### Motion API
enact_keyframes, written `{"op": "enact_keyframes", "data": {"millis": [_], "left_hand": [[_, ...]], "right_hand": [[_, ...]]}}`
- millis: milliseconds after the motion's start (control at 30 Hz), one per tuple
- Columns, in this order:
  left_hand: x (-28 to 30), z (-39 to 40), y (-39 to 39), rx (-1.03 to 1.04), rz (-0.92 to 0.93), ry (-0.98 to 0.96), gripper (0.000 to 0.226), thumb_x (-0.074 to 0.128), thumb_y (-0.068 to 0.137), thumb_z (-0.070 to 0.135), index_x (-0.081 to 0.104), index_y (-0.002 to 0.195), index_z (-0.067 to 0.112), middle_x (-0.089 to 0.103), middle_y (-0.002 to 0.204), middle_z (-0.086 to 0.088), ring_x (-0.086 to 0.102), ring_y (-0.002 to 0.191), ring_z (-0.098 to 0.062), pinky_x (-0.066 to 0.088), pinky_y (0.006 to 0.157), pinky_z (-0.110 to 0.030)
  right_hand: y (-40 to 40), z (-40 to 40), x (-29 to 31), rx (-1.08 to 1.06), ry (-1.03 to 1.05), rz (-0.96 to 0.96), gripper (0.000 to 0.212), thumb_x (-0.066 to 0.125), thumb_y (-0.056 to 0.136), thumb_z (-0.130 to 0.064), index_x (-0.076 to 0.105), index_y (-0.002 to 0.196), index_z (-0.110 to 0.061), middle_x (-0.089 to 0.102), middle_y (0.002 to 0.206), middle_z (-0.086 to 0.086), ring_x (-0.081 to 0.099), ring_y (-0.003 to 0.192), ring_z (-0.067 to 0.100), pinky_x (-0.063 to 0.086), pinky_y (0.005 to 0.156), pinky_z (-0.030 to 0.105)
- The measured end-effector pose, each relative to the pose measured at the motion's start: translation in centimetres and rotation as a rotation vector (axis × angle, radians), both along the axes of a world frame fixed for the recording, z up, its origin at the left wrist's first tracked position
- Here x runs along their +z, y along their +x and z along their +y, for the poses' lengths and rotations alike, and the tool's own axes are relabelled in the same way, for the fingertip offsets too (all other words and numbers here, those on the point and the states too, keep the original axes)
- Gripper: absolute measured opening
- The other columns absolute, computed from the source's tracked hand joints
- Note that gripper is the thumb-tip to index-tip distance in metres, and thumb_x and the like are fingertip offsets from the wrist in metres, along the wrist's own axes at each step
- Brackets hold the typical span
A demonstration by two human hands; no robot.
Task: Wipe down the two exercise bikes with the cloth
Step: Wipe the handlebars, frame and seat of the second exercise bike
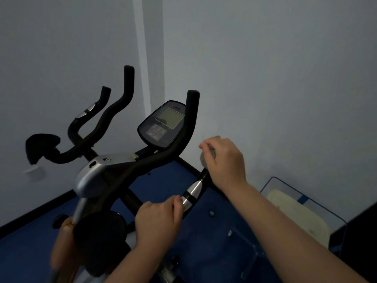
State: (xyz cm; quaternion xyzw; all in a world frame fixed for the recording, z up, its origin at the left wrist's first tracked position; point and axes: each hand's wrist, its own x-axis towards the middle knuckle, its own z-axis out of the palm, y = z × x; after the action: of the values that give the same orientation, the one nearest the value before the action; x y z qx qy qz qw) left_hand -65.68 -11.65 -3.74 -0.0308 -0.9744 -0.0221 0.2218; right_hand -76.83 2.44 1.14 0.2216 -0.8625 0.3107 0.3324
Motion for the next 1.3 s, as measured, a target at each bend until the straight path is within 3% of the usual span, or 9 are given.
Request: {"op": "enact_keyframes", "data": {"millis": [133,267,400,533,667,800,1067,1200,1300], "left_hand": [[0.0,0.2,0.1,0.008,0.084,0.013,0.017,0.056,0.069,0.011,0.06,0.053,0.014,0.039,0.031,-0.003,0.034,0.022,-0.019,0.013,0.045,-0.02],[-0.3,0.1,0.0,0.019,0.098,0.03,0.018,0.054,0.069,0.01,0.058,0.053,0.016,0.037,0.031,-0.001,0.033,0.023,-0.018,0.006,0.048,-0.018],[-0.2,0.1,-0.1,0.008,0.087,-0.024,0.017,0.063,0.054,-0.002,0.057,0.053,0.013,0.038,0.032,-0.002,0.031,0.022,-0.019,0.01,0.045,-0.02],[-0.6,0.0,-0.3,0.008,0.1,-0.008,0.021,0.05,0.069,0.009,0.051,0.05,0.016,0.036,0.032,-0.002,0.031,0.023,-0.019,0.013,0.044,-0.022],[-1.2,-0.3,-0.6,0.009,0.088,0.021,0.025,0.04,0.073,0.016,0.049,0.05,0.019,0.035,0.031,0.001,0.03,0.024,-0.019,0.014,0.045,-0.021],[-1.2,-0.4,-0.6,-0.009,0.093,0.029,0.028,0.038,0.077,0.016,0.049,0.051,0.019,0.035,0.032,0.003,0.029,0.024,-0.018,0.014,0.045,-0.022],[-1.1,-0.3,-0.7,0.034,0.059,0.155,0.036,0.037,0.082,0.023,0.046,0.048,0.022,0.035,0.03,0.003,0.029,0.025,-0.02,-0.003,0.052,-0.019],[-0.9,-0.2,-0.5,0.025,0.058,0.151,0.035,0.036,0.082,0.022,0.047,0.049,0.021,0.035,0.031,0.004,0.012,0.033,-0.016,-0.004,0.054,-0.02],[-0.6,-0.1,-0.3,0.012,0.079,0.105,0.03,0.038,0.077,0.018,0.048,0.049,0.019,0.035,0.031,0.002,0.026,0.025,-0.018,-0.004,0.053,-0.018]], "right_hand": [[-0.1,0.3,0.3,0.158,-0.341,-0.277,0.023,0.051,0.097,-0.033,0.072,0.092,-0.023,0.07,0.081,-0.008,0.066,0.077,0.013,0.056,0.074,0.042],[1.2,-1.7,0.1,0.05,-0.817,-0.335,0.019,0.054,0.099,-0.026,0.065,0.114,-0.028,0.066,0.106,-0.018,0.062,0.102,-0.001,0.051,0.086,0.015],[0.6,-2.5,1.1,-0.102,-1.171,-0.454,0.026,0.054,0.097,-0.029,0.072,0.081,-0.021,0.07,0.08,-0.006,0.067,0.081,0.012,0.05,0.063,0.018],[3.1,-4.3,-0.8,-0.156,-1.335,-0.486,0.029,0.047,0.1,-0.04,0.065,0.088,-0.022,0.069,0.086,-0.005,0.066,0.082,0.009,0.049,0.068,0.02],[5.4,-5.6,-2.9,-0.088,-1.216,-0.497,0.015,0.042,0.101,-0.036,0.055,0.105,-0.029,0.064,0.104,-0.004,0.062,0.086,-0.005,0.048,0.068,0.009],[3.4,-4.5,-2.3,-0.086,-1.073,-0.382,0.031,0.044,0.1,-0.038,0.051,0.127,-0.025,0.058,0.123,0.0,0.058,0.11,0.009,0.052,0.084,0.014],[4.2,-4.5,-3.5,-0.046,-0.891,-0.273,0.051,0.05,0.1,-0.016,0.031,0.147,-0.022,0.035,0.142,-0.002,0.041,0.119,-0.015,0.034,0.091,-0.001],[2.9,-3.5,-3.0,-0.062,-0.527,-0.008,0.039,0.05,0.1,-0.012,0.049,0.138,-0.012,0.036,0.145,-0.001,0.038,0.135,0.015,0.039,0.111,0.031],[2.5,-2.1,-3.8,-0.02,-0.153,0.279,0.028,0.045,0.102,-0.013,0.07,0.111,-0.008,0.059,0.131,0.006,0.048,0.131,0.021,0.028,0.116,0.049]]}}
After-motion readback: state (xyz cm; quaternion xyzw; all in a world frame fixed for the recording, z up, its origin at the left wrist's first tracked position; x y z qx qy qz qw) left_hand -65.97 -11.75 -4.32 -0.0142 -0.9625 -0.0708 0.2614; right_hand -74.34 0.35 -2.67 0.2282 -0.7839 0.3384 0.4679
